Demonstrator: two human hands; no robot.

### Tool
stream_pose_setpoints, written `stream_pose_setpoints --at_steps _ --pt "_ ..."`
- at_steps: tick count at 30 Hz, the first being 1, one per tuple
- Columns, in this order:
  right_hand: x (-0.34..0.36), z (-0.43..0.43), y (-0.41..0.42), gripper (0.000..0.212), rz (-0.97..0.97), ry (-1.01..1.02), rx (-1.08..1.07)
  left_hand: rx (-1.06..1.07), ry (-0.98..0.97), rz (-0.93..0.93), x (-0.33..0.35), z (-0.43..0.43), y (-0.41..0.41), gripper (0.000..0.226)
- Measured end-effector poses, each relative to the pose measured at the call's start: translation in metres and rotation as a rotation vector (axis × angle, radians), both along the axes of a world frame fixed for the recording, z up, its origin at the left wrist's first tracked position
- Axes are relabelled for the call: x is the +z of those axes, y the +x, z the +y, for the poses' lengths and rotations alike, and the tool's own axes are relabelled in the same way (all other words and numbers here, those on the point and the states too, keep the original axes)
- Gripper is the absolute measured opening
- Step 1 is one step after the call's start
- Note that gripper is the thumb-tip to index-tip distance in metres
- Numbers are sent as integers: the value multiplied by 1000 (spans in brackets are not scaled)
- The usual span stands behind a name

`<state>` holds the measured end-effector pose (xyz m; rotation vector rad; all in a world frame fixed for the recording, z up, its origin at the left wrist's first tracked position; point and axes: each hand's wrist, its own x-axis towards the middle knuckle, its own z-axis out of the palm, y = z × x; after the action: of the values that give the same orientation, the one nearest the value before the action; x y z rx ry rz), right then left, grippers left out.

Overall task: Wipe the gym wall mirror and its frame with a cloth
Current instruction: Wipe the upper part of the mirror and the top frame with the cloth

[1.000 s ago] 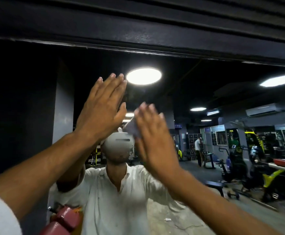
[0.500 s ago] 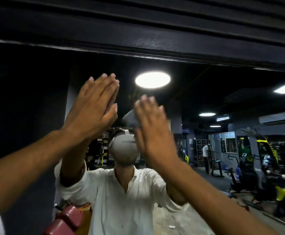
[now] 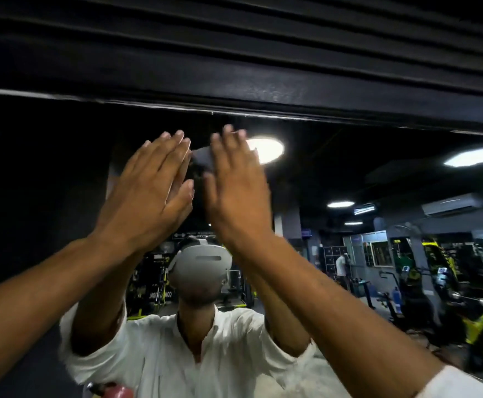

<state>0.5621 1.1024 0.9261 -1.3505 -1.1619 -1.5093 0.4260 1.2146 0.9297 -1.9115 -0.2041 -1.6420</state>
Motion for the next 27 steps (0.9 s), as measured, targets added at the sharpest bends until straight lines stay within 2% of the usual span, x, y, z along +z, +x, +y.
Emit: stream_pose_setpoints --at_steps 3,6,9,12,15,18,22,25,27 --pt "-9 5 -14 61 -209 -180 -13 -118 -44 11 0 2 -12 71" --pt "12 -22 27 61 -231 -182 -92 35 25 50 3 15 -34 78" --pt "32 -55 77 63 41 57 -121 216 10 39 5 29 -48 91" --pt "44 -59 84 61 328 256 -56 219 13 20 2 35 -44 95" --pt "60 -23 44 59 393 313 -93 199 25 -18 3 38 -42 95" --pt "60 15 -8 62 274 231 -106 151 -8 -64 2 39 -40 89" --pt "25 45 -61 60 -45 26 -12 48 -32 -98 5 34 -41 81" --pt "7 32 -50 59 -205 -122 -29 68 -34 -54 3 34 -46 81" --pt "5 11 -24 60 -180 -132 -84 154 29 -3 -6 35 -47 81"
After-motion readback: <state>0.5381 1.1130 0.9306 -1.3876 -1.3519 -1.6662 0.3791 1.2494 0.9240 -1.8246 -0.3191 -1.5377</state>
